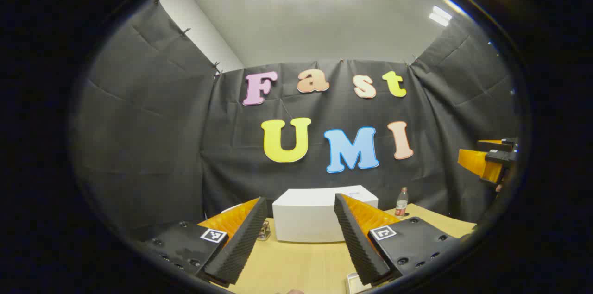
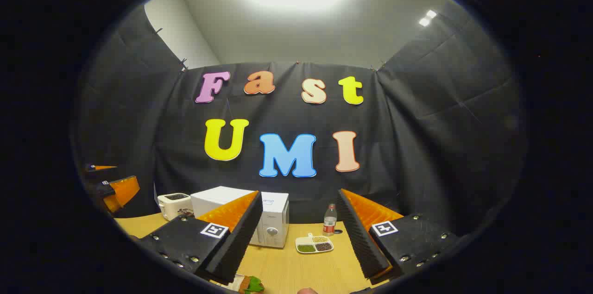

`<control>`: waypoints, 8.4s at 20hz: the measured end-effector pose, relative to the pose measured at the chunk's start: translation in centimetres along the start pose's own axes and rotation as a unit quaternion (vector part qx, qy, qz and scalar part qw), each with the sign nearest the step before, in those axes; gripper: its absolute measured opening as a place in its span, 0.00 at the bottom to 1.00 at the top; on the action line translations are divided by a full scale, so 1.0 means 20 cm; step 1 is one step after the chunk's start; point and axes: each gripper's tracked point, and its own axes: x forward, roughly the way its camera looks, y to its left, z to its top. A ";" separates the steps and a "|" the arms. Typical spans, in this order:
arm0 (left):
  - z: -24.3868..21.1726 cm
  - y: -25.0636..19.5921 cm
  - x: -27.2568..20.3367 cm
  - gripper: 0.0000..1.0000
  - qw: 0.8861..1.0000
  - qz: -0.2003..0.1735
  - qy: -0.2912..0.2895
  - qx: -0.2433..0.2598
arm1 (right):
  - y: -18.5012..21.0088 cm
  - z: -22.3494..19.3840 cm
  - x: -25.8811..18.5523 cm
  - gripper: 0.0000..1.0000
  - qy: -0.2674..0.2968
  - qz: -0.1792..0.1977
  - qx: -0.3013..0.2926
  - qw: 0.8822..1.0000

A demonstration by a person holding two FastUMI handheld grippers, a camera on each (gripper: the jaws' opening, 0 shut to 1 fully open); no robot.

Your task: Open the microwave oven with the left hand, put the food in, and close the microwave oven.

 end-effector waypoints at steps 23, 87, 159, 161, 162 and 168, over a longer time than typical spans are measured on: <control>0.03 -0.32 0.22 0.99 1.000 -0.004 -0.025 0.009 | -0.23 -0.04 0.04 0.96 0.002 0.001 0.013 1.000; -1.55 -1.02 1.37 0.17 0.966 -0.155 0.202 0.039 | -0.58 -0.12 0.00 0.96 0.058 -0.194 -0.043 0.978; -0.19 0.54 0.04 0.99 0.999 0.025 0.033 0.010 | 0.49 -1.14 -0.05 0.97 0.341 0.107 0.060 0.932; -0.16 0.52 0.02 0.89 0.999 0.028 0.029 0.016 | 0.46 -1.23 -0.07 0.97 0.365 0.106 0.063 0.923; -0.15 0.51 0.01 0.99 0.999 0.030 0.031 0.019 | 0.46 -1.27 -0.08 0.98 0.378 0.109 0.066 0.917; -0.10 0.45 -0.04 0.99 0.999 0.041 0.027 0.021 | 0.51 -1.47 -0.19 0.98 0.452 0.140 0.109 0.874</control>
